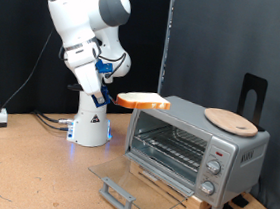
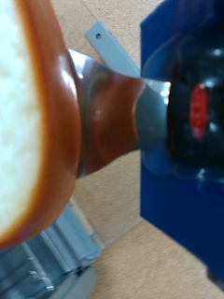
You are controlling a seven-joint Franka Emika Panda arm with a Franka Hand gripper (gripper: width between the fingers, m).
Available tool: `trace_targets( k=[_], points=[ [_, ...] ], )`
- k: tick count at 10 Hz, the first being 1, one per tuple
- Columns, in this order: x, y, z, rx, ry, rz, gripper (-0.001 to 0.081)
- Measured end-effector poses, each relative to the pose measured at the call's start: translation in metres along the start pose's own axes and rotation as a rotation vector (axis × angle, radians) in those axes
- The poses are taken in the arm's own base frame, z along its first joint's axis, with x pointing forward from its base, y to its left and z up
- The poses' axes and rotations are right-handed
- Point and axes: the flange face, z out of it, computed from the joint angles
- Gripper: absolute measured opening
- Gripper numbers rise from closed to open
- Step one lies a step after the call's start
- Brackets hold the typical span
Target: Make a piece of toast with the oven
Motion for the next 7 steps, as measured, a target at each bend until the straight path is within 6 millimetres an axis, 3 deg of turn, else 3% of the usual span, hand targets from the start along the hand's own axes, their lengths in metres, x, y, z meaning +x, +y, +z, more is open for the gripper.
trace_targets(
  k=[5,7],
  points=[
    [-0.023,0.043,0.043,-0.061,-0.122,-0.010,0.0395],
    [-0.020,0.048,0.059,-0.064,-0.136,-0.045,0.0395]
  ],
)
